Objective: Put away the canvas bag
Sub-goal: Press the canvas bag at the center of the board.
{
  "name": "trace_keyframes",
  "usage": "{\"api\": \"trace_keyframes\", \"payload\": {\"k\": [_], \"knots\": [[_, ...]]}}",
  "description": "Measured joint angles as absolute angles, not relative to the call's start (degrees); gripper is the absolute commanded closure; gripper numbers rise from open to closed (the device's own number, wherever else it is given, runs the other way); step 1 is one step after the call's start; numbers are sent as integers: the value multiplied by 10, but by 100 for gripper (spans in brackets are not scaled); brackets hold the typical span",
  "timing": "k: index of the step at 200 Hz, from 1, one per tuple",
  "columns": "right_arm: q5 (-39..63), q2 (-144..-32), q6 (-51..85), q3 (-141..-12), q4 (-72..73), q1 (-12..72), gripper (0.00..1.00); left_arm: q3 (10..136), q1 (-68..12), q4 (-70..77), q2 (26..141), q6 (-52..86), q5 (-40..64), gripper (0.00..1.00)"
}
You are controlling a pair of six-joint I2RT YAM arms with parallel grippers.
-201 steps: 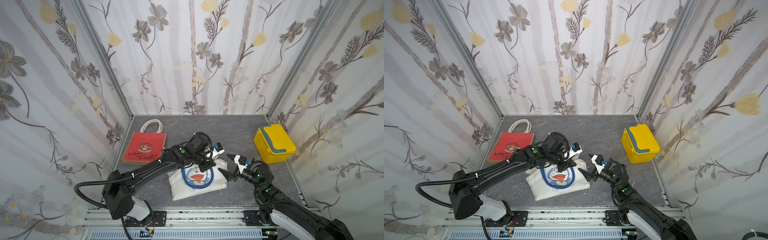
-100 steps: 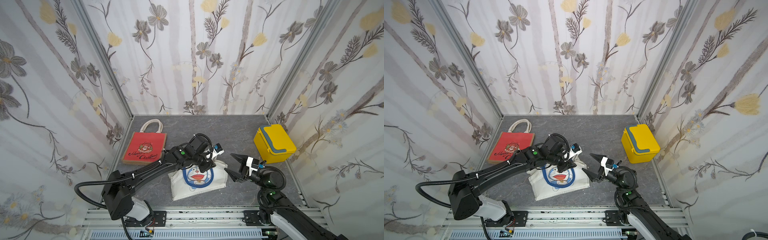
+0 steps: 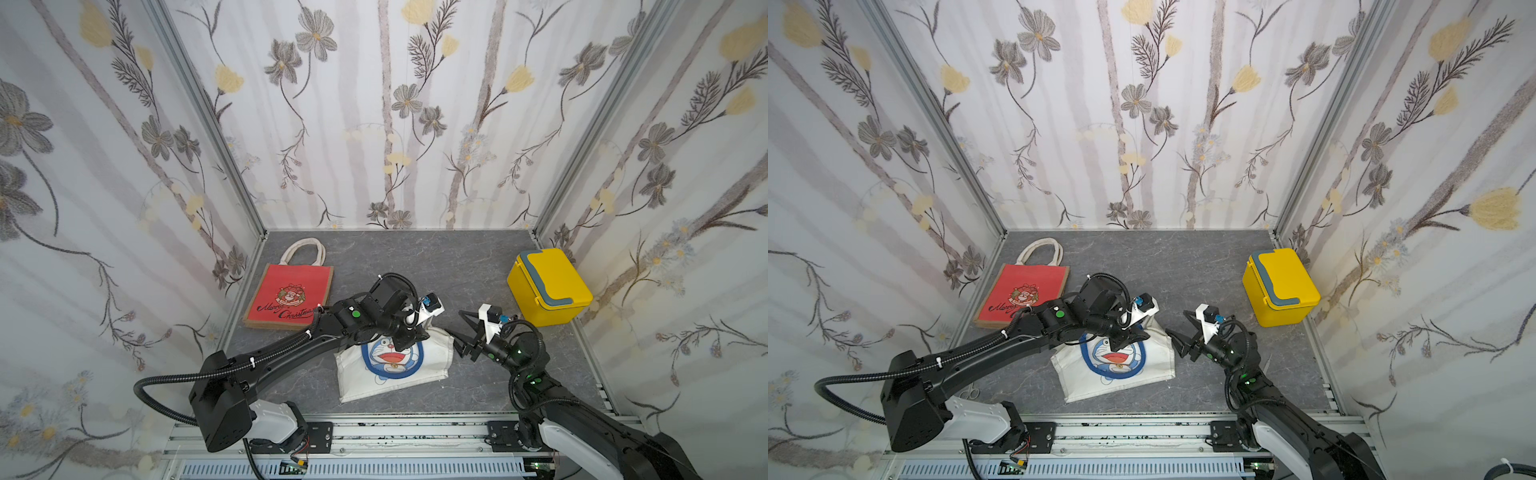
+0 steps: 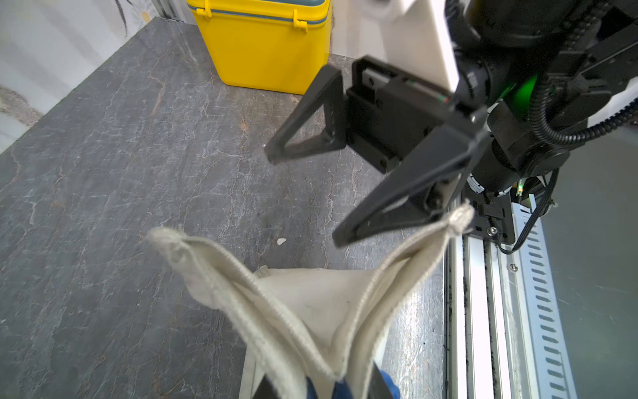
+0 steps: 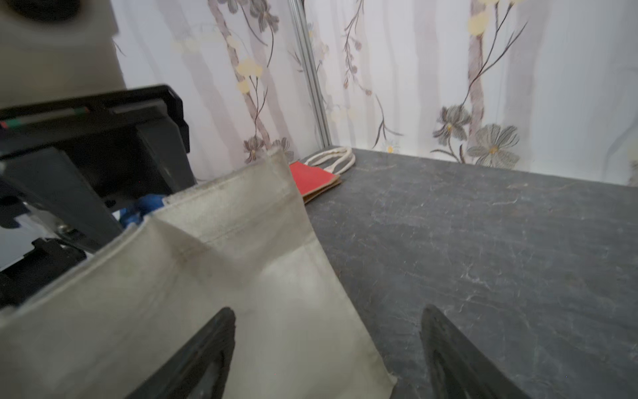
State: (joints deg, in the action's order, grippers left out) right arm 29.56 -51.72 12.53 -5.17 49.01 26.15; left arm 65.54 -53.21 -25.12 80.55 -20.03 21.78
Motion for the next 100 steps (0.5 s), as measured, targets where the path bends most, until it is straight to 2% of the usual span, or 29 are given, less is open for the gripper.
{"api": "trace_keyframes", "payload": {"k": [45, 51, 61, 70, 100], "knots": [[256, -703, 119, -40, 585, 315, 10, 663, -539, -249, 821, -202, 219, 71], [253, -724, 120, -39, 599, 316, 10, 665, -539, -250, 821, -202, 219, 74], [246, -750, 122, -39, 619, 317, 10, 666, -540, -250, 819, -201, 218, 88], [234, -766, 123, -39, 631, 318, 10, 666, -540, -251, 814, -201, 218, 93], [213, -754, 118, -36, 634, 319, 8, 666, -540, -251, 795, -201, 215, 94]]}}
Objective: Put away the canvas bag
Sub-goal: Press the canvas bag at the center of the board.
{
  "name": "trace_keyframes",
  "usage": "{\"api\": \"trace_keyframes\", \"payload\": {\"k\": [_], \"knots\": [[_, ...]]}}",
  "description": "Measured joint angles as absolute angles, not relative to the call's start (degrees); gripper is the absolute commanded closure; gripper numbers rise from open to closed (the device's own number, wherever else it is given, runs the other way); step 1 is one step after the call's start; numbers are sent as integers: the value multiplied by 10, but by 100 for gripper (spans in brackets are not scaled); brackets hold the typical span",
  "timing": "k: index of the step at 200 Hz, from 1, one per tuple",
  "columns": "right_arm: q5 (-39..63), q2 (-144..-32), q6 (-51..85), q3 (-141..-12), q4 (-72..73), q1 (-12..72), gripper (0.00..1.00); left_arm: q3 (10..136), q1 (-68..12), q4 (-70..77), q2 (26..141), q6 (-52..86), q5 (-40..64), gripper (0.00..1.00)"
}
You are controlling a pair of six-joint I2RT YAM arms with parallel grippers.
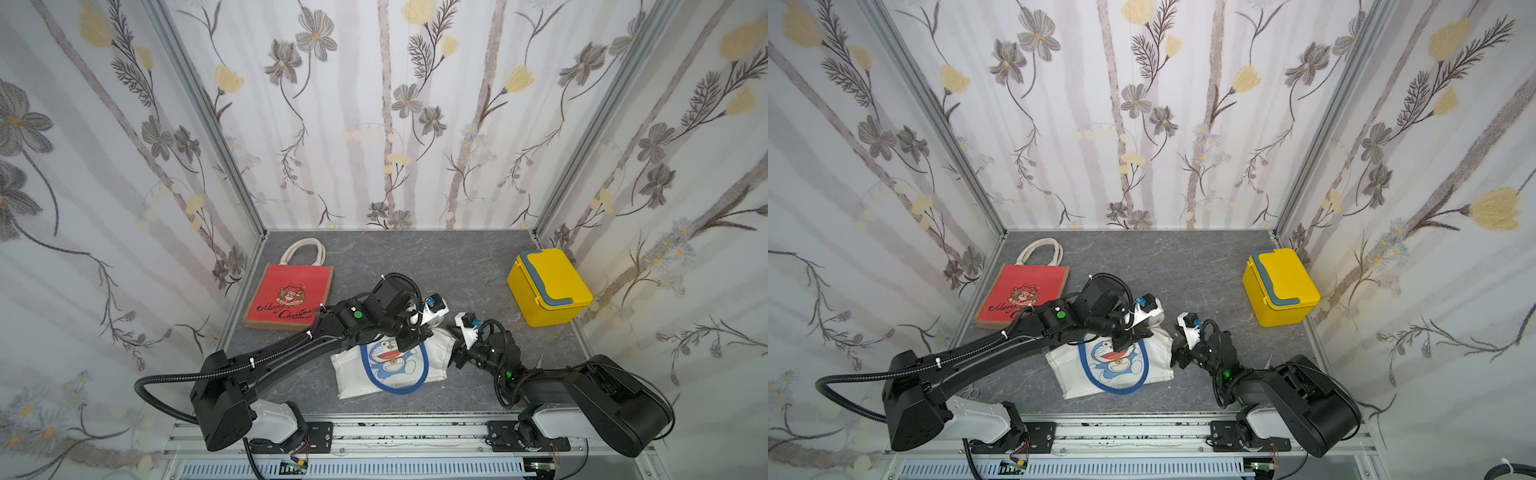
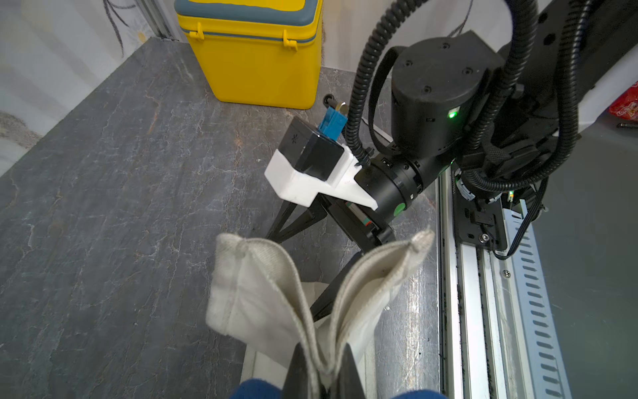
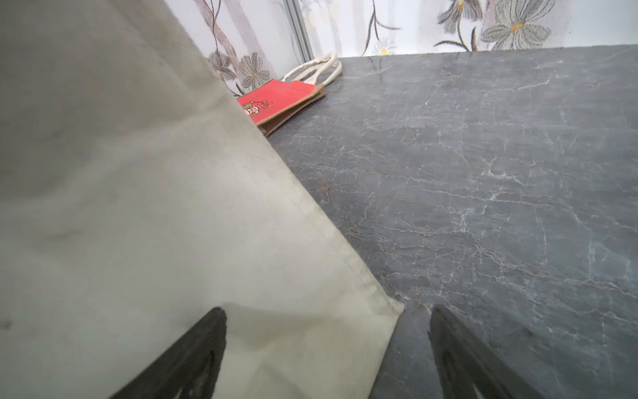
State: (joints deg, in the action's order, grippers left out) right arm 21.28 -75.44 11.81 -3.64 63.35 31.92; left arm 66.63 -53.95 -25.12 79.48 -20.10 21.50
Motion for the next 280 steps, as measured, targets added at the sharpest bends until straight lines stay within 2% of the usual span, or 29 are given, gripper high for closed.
{"api": "trace_keyframes", "payload": {"k": [51, 84, 106, 135, 146, 162, 189, 213, 237, 253, 268, 280], "knots": [[215, -536, 77, -23, 583, 295, 9, 653, -527, -253, 759, -205, 196, 93], [279, -400, 61, -20, 550, 248, 11, 646, -513, -262, 740, -209, 191, 93], [347, -363, 62, -22, 553, 244, 14, 645, -509, -267, 739, -210, 194, 94], [389, -410, 60, -31, 550, 258, 17, 645, -509, -267, 746, -209, 209, 94], [393, -443, 52, -40, 547, 263, 13, 648, -510, -268, 750, -208, 215, 94], [399, -490, 36, -54, 548, 266, 0, 656, -512, -270, 762, -209, 217, 94], [400, -575, 19, -86, 582, 266, 0, 672, -516, -283, 788, -215, 223, 100], [426, -641, 11, -125, 619, 268, 0, 687, -516, -293, 803, -223, 227, 100], [470, -709, 10, -144, 653, 273, 7, 708, -515, -306, 817, -232, 225, 100], [486, -741, 15, -145, 682, 274, 16, 724, -514, -319, 831, -236, 225, 100], [486, -759, 28, -136, 721, 273, 29, 729, -514, -327, 837, -238, 226, 100], [478, -759, 42, -124, 744, 269, 35, 730, -514, -329, 838, -239, 223, 100]]}}
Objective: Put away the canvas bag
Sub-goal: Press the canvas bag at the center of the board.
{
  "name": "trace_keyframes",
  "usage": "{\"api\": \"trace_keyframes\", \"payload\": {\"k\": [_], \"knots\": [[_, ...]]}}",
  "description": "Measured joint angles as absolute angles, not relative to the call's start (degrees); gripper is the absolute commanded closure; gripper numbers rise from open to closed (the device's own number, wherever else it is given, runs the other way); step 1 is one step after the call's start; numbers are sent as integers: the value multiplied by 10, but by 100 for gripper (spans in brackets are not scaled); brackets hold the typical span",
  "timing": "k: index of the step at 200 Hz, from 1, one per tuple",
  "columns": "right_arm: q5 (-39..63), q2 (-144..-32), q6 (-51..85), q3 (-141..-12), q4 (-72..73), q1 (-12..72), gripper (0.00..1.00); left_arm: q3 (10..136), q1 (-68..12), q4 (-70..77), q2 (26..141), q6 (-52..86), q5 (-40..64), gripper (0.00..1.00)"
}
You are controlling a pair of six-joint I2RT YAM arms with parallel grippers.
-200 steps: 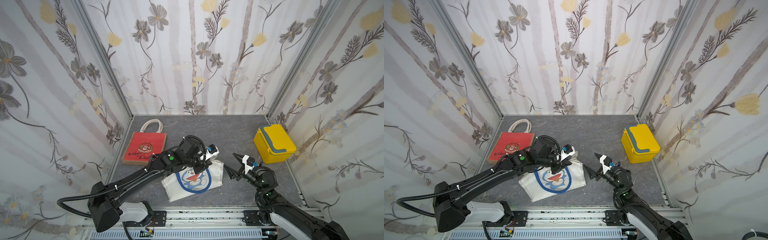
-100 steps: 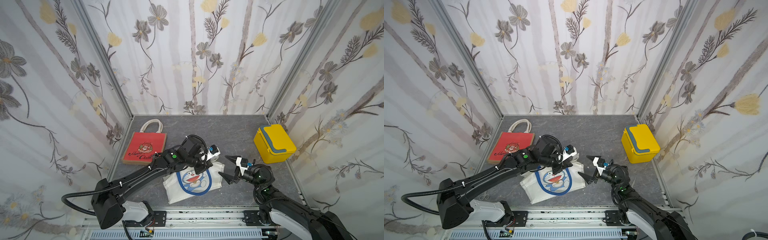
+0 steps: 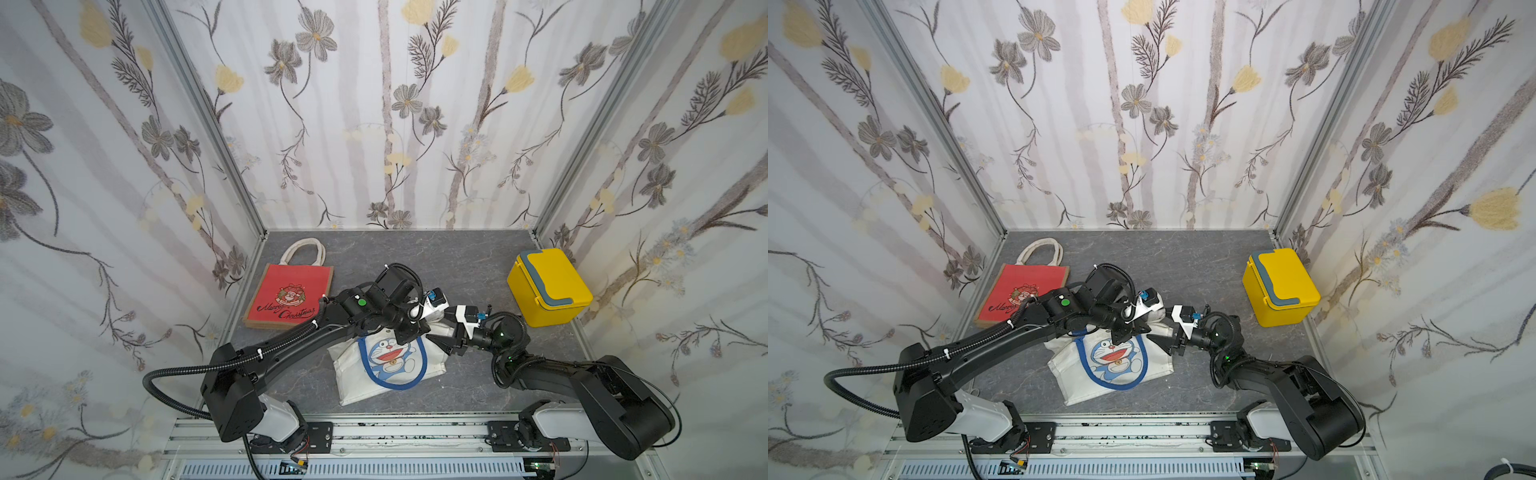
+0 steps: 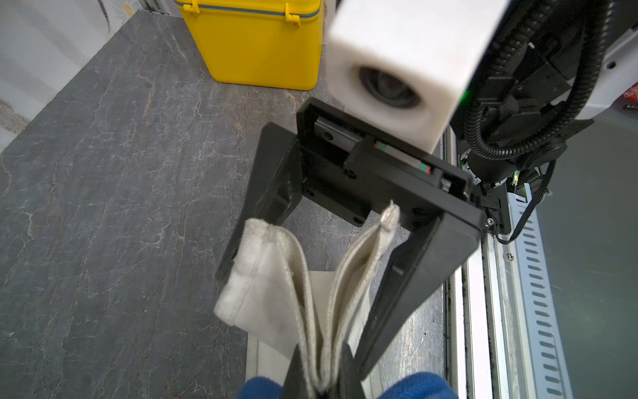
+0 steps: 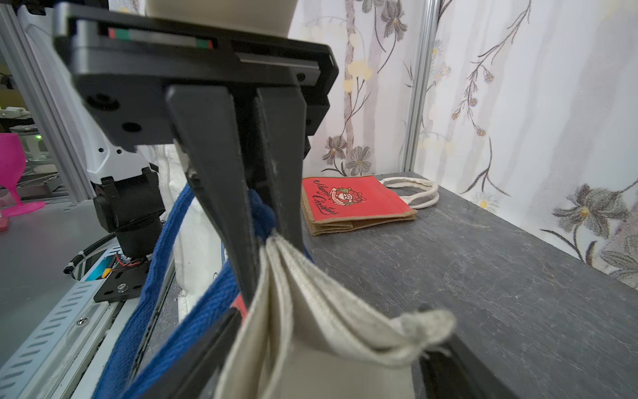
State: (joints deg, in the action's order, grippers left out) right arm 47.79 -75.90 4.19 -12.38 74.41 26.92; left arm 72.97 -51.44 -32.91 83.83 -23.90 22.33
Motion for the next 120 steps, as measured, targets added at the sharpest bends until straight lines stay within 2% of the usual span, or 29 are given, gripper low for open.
{"api": "trace_keyframes", "payload": {"k": [20, 69, 85, 91, 107, 113, 120], "knots": [[451, -741, 51, -97, 761, 266, 42, 729, -514, -330, 838, -239, 209, 100], [423, -685, 39, -99, 685, 266, 82, 715, -510, -311, 828, -239, 180, 100], [430, -673, 33, -106, 654, 267, 86, 715, -510, -310, 828, -238, 172, 100], [430, -667, 30, -109, 641, 267, 87, 715, -511, -309, 828, -237, 170, 93], [423, -646, 24, -121, 592, 277, 87, 717, -511, -310, 828, -235, 164, 57], [420, -638, 19, -128, 572, 281, 86, 719, -512, -314, 829, -234, 159, 51], [417, -627, 13, -136, 551, 290, 85, 724, -516, -320, 833, -229, 148, 50]]}}
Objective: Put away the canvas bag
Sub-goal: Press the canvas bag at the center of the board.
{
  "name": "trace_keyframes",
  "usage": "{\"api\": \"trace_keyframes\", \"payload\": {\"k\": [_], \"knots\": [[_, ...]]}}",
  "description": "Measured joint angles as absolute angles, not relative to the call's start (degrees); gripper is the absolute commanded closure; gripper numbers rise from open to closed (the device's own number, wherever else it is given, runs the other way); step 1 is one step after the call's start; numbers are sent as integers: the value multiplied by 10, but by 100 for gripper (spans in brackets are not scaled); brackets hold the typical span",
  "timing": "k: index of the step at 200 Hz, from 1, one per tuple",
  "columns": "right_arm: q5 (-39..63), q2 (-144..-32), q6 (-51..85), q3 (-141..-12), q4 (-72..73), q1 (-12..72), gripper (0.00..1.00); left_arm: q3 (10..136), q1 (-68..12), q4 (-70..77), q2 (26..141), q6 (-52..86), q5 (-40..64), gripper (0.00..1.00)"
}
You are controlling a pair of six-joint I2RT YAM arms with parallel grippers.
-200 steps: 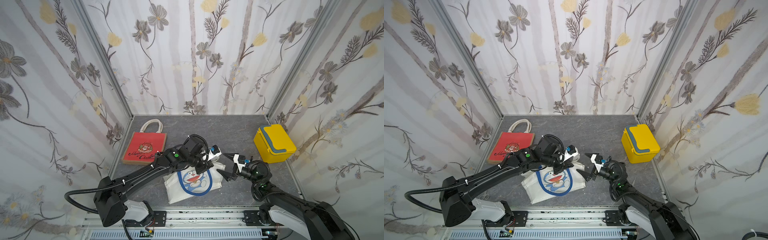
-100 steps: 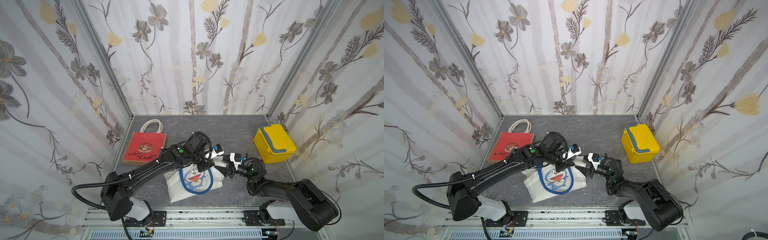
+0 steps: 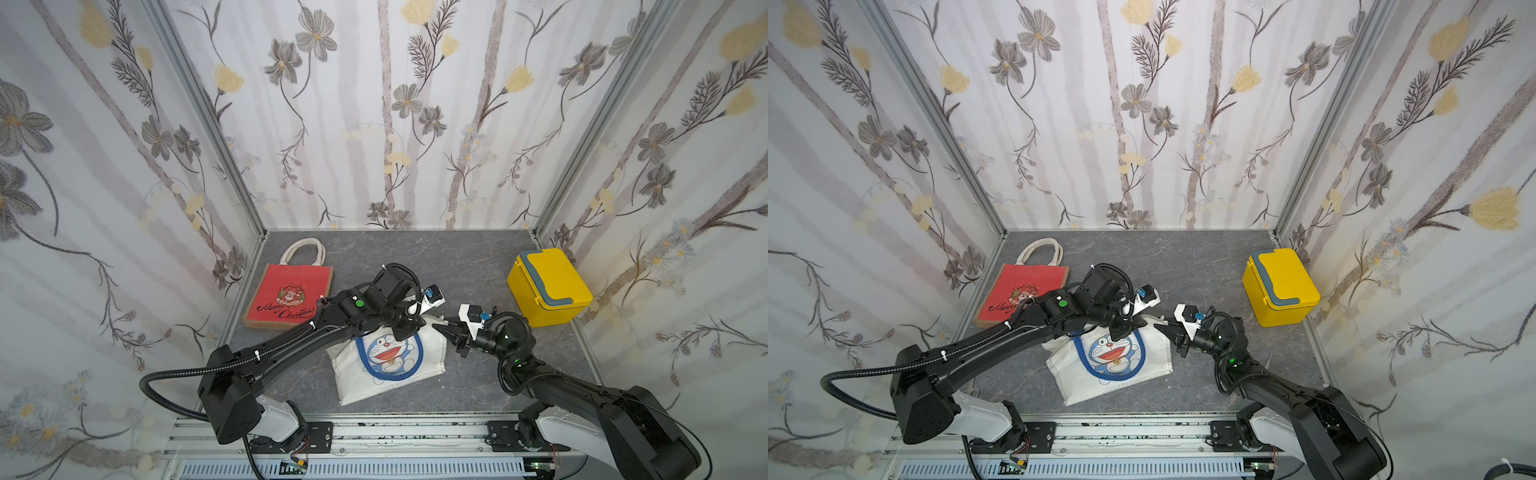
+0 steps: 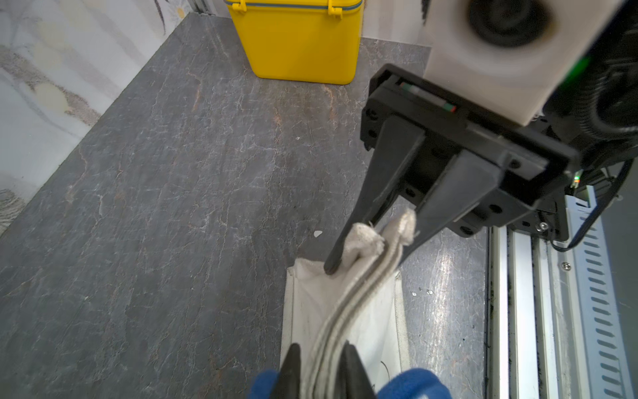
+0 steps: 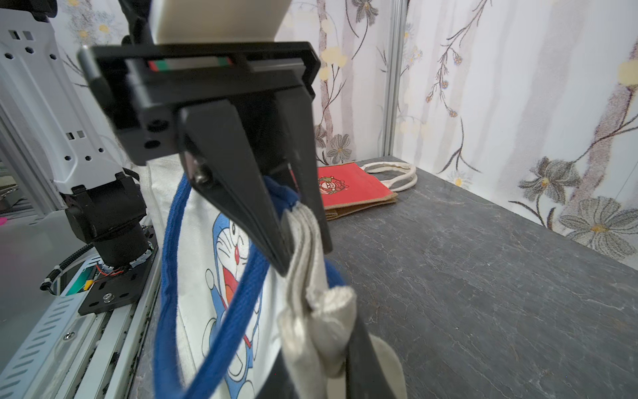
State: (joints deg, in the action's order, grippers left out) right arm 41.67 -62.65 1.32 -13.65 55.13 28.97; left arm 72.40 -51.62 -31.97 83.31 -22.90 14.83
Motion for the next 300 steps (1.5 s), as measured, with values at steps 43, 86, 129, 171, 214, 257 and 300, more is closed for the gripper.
{"api": "trace_keyframes", "payload": {"k": [43, 86, 129, 171, 214, 257, 300], "knots": [[383, -560, 0, -130, 472, 310, 53, 755, -539, -349, 871, -225, 157, 90], [378, -602, -11, -76, 532, 312, 18, 759, -540, -356, 865, -225, 159, 100], [393, -756, 30, -73, 672, 314, 66, 757, -547, -357, 843, -225, 165, 100], [401, -834, 85, -50, 813, 321, 96, 745, -545, -345, 831, -225, 149, 95], [364, -811, 104, -43, 817, 342, 85, 758, -548, -336, 866, -214, 135, 57], [313, -736, 93, -34, 763, 363, 63, 792, -566, -345, 900, -214, 133, 100], [253, -658, 66, -16, 674, 362, 63, 769, -565, -347, 851, -228, 112, 100]]}}
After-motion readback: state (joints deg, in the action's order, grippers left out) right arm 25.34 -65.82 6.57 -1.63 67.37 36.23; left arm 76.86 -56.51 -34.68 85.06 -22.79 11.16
